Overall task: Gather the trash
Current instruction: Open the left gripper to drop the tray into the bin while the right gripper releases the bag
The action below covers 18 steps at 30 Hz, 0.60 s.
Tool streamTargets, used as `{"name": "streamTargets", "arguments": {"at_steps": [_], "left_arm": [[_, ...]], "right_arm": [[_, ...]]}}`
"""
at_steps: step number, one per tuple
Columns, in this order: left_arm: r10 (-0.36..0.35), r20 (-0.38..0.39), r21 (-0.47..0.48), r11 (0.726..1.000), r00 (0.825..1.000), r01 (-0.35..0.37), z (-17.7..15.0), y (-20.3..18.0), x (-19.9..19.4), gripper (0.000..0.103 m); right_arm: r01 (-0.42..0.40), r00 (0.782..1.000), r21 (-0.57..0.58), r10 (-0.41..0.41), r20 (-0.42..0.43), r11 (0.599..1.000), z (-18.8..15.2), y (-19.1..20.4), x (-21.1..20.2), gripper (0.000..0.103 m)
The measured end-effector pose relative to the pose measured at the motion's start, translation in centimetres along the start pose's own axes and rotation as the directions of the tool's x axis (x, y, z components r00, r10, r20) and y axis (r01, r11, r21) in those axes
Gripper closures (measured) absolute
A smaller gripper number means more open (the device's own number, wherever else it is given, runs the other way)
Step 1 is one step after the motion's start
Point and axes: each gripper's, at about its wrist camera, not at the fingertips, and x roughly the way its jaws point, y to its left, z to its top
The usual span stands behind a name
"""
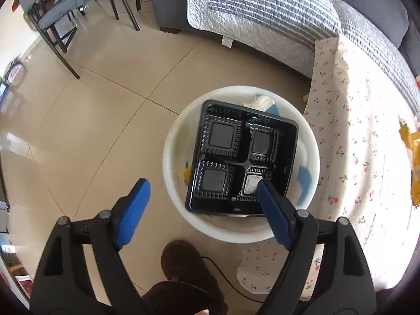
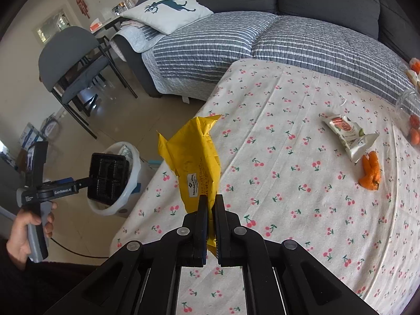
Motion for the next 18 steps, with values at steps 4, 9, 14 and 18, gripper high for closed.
{"name": "streamTargets", "arguments": {"at_steps": [4,9,14,18], "left_arm": [[-0.045,0.008,-0.073,0.996,0.999,0.046,-0.3,1.7,-1.0,0.019],[-0.012,0.024,-0.085,0.996,1.000,0.014,-0.5,2.8,-1.7,0.018],[0.009,0.020,-0.095,0.995,1.000,-0.007,-0.7,4.4,-2.1,0.014],[0.019,0.028,-0.122,0.992,0.999,-0.015,-1.0,5.8,-2.4,0.006]], "right_arm": [[-0.055,0.998,-0.017,0.055,-0.035,0.998,0.5,3.4,1.8,0.098],[-0.136,0.988,-0.046,0.132,-0.078,0.990,1.0,8.9,5.0,0.098],[-0.211,0.972,-0.051,0.204,-0.115,0.976,1.4,13.3,8.7,0.098],[-0.272,0.953,-0.032,0.265,-0.148,0.962,1.6,15.6,11.5,0.098]]}}
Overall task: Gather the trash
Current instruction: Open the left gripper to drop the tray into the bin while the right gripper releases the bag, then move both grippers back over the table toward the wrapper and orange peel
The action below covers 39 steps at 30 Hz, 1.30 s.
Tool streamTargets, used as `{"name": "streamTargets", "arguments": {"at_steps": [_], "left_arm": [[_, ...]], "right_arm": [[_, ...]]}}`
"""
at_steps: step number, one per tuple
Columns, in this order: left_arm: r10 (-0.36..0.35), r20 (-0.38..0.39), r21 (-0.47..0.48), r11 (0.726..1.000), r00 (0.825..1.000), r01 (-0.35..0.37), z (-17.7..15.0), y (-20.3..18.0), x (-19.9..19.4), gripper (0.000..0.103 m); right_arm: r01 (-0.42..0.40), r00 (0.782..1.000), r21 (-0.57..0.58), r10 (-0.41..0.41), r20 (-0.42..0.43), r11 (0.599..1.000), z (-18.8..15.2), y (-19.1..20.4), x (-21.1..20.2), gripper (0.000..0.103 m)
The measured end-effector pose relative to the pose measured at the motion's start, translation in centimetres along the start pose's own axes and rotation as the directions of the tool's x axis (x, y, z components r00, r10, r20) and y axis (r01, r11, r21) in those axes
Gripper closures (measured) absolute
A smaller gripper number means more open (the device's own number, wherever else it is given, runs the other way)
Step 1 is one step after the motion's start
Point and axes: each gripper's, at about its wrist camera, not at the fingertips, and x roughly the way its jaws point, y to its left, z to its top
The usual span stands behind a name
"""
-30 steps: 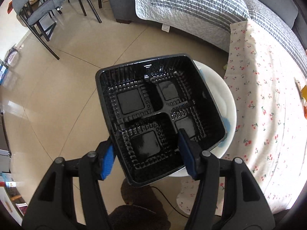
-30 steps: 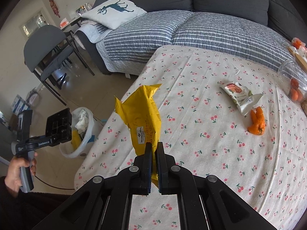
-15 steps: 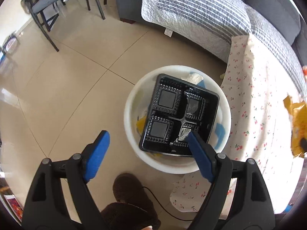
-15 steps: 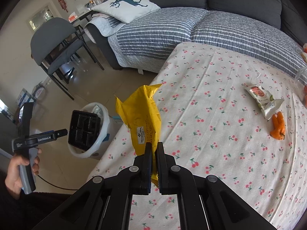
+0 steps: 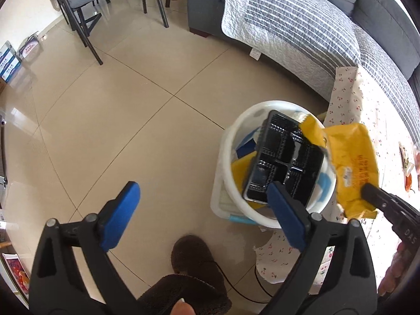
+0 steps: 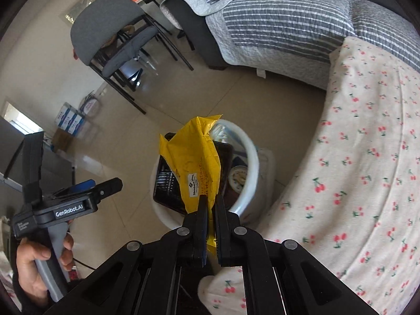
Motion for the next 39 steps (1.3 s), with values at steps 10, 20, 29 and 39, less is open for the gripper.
{"name": "streamTargets", "arguments": {"at_steps": [10,20,29,39], "left_arm": [[-0.023,0.009,-0.025,0.999,1.000,0.023,-0.1,1.8,-0.4,0.006],[-0.025,0.011,0.017,1.000,1.000,0.025,-0.2,0.5,-0.7,0.006],[-0.066,0.027,0.096,0.993,0.997,0.063,-0.6,-3.9,-2.1,0.002],[-0.074,0.030,0.211,0.975,0.997,0.066,-1.3,-11.1,-2.5,0.001]], "right_arm": [[0.014,1.000,-0.003,-0.014,0.002,1.000,1.6,1.3,4.4,0.084],[0.092,0.995,-0.031,-0.091,0.029,0.995,1.1,0.1,1.1,0.056],[0.265,0.959,0.056,-0.269,0.091,0.963,-1.0,-6.8,-7.6,0.036],[0.527,0.824,0.284,-0.563,0.058,0.801,-4.8,-20.3,-17.1,0.033]]}}
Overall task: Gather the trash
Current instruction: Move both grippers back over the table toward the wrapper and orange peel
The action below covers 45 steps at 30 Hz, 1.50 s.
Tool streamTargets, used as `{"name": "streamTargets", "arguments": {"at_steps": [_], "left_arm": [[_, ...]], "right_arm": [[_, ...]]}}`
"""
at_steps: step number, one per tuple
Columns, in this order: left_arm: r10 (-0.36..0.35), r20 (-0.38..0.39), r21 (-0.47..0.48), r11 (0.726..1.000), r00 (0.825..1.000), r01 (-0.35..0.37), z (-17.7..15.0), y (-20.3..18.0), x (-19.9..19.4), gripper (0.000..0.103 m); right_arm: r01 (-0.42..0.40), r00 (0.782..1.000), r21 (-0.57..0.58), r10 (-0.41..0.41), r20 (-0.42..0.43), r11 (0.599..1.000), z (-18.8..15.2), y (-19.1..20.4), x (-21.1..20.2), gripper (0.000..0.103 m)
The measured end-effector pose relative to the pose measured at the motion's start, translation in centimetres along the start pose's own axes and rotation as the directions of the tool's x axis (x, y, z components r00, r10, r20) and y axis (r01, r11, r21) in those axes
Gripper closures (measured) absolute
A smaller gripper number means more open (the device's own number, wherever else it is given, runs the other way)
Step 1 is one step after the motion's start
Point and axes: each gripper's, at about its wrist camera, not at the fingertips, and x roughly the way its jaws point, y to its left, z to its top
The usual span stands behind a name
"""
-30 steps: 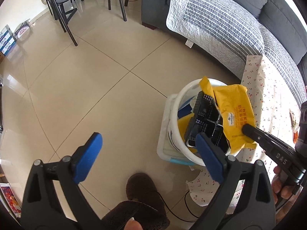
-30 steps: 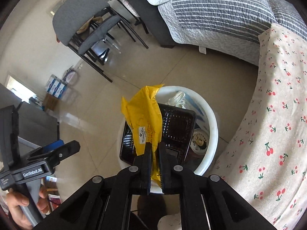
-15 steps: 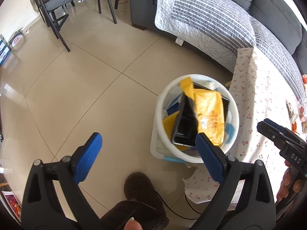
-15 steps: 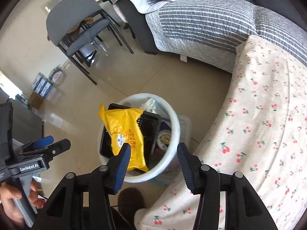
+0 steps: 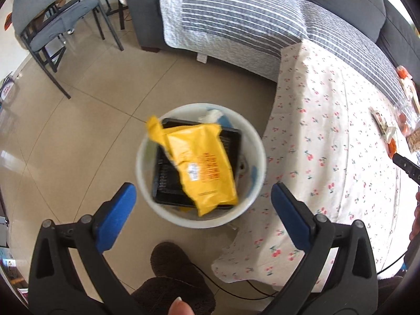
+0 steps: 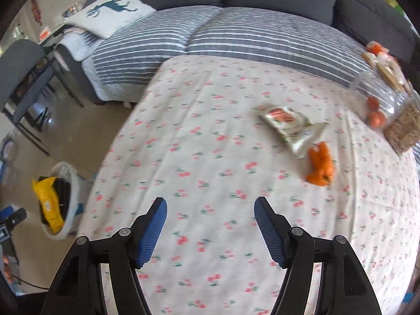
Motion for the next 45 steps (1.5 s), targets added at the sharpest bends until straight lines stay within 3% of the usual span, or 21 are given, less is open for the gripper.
{"name": "streamTargets", "arguments": {"at_steps": [7,12,17,21,25,27,29,35,39,45], "left_arm": [[-0.038,-0.039,0.066,0.997,0.999,0.041,0.6,-5.7,1.2,0.001],[-0.074,-0.064,0.089,0.993,0.995,0.079,1.1,-9.8,1.7,0.001],[-0.098,-0.066,0.119,0.987,0.993,0.105,1.5,-13.3,2.1,0.001],[-0.104,-0.079,0.136,0.984,0.991,0.114,1.5,-15.4,2.7,0.001],[-0.106,-0.093,0.147,0.982,0.990,0.119,1.5,-16.9,3.2,0.001],[-0.110,-0.099,0.144,0.982,0.989,0.124,1.4,-17.3,3.4,0.001],[-0.116,-0.102,0.142,0.981,0.988,0.130,1.4,-17.7,3.5,0.001],[-0.111,-0.070,0.186,0.975,0.991,0.123,1.0,-19.2,3.3,0.001],[-0.102,-0.054,0.269,0.956,0.993,0.113,1.4,-21.7,3.3,0.001],[-0.152,-0.080,0.324,0.931,0.985,0.170,3.3,-27.4,3.9,0.001]], "right_arm": [[0.086,0.996,0.117,-0.083,-0.034,0.989,0.5,-8.1,1.7,0.033],[0.136,0.990,0.114,-0.131,-0.053,0.984,1.1,-10.6,3.3,0.033],[0.131,0.990,0.157,-0.121,-0.070,0.979,1.6,-12.4,5.0,0.034],[0.107,0.992,0.168,-0.094,-0.084,0.980,1.7,-12.7,6.2,0.051],[0.106,0.992,0.176,-0.091,-0.087,0.979,1.8,-12.9,6.8,0.060],[0.094,0.993,0.178,-0.080,-0.085,0.979,1.8,-13.1,6.9,0.083],[0.079,0.994,0.186,-0.063,-0.089,0.979,1.8,-13.4,6.9,0.095],[-0.011,0.994,0.266,0.039,-0.101,0.964,0.9,-15.5,5.4,0.099],[-0.028,0.996,0.266,0.049,-0.073,0.964,0.3,-17.1,3.5,0.100],[-0.030,0.998,0.281,0.044,-0.043,0.959,-0.9,-20.2,1.4,0.100]]}}
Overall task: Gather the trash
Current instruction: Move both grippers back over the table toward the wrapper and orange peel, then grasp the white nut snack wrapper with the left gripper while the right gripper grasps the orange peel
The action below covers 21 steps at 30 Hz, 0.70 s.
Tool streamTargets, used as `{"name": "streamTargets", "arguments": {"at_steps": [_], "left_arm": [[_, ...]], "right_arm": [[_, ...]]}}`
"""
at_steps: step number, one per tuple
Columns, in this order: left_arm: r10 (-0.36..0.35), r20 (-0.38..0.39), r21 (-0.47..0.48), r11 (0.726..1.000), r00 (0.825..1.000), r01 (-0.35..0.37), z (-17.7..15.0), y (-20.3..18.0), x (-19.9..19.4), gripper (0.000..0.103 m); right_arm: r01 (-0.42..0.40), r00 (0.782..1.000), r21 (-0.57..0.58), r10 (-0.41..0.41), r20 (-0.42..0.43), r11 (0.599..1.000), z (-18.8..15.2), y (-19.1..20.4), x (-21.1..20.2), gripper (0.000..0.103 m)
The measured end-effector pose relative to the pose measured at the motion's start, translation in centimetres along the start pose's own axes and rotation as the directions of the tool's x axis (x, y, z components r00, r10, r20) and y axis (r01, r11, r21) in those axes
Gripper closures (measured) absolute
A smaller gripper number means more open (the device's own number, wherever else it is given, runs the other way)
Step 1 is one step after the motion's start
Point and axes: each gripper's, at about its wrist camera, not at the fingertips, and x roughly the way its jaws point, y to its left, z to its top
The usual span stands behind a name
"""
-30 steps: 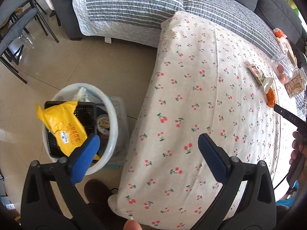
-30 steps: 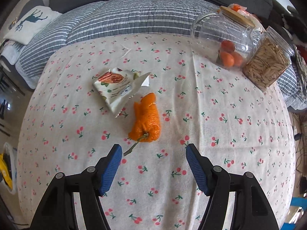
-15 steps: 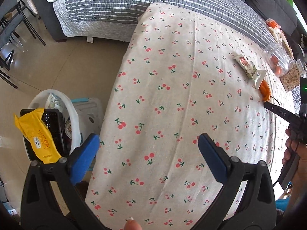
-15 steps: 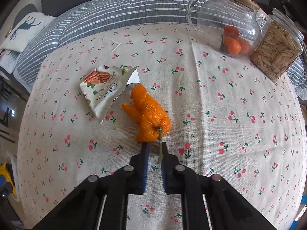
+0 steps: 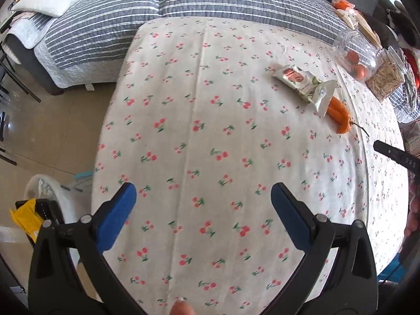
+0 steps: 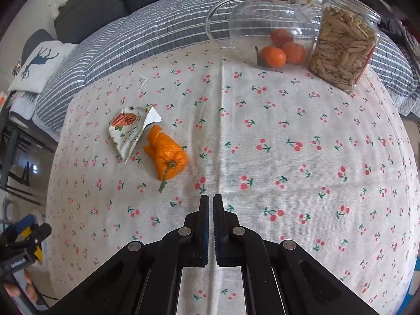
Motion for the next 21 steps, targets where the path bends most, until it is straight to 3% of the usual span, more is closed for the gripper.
{"name": "streamTargets", "arguments": {"at_steps": [6,9,11,15,18,19,20,21], "left_arm": [[-0.121,-0.005,-0.081,0.989,0.993,0.120,4.5,-5.5,2.5,0.002],[-0.141,0.001,-0.084,0.987,0.990,0.140,6.5,-8.0,3.9,0.014],[-0.140,-0.003,-0.085,0.987,0.990,0.139,7.5,-9.2,5.0,0.024],[-0.174,0.008,-0.163,0.971,0.985,0.173,9.2,-9.8,6.9,0.038],[-0.150,-0.017,-0.177,0.974,0.989,0.144,9.7,-10.3,8.3,0.047],[-0.122,-0.002,-0.174,0.977,0.993,0.119,9.7,-10.5,8.3,0.054],[-0.104,0.008,-0.167,0.980,0.995,0.103,9.7,-10.6,8.3,0.071],[-0.084,0.008,-0.154,0.984,0.996,0.084,9.7,-10.8,8.4,0.076]], "right_arm": [[0.020,1.000,-0.011,-0.020,0.005,1.000,-0.2,-2.6,-0.9,0.099],[0.020,1.000,-0.019,-0.020,-0.006,1.000,-0.1,-3.3,-0.7,0.097],[0.025,1.000,-0.011,-0.025,-0.012,1.000,0.0,-3.9,-0.6,0.091],[0.028,1.000,-0.006,-0.028,-0.014,1.000,0.3,-4.4,-0.4,0.082],[0.030,0.999,0.001,-0.030,-0.011,1.000,0.7,-4.6,-0.1,0.076],[0.027,1.000,0.005,-0.027,-0.013,1.000,0.7,-4.7,0.1,0.075],[0.024,1.000,0.007,-0.024,-0.016,1.000,0.8,-4.7,0.3,0.075],[0.023,1.000,0.009,-0.022,-0.017,1.000,0.9,-4.5,0.4,0.075]]}}
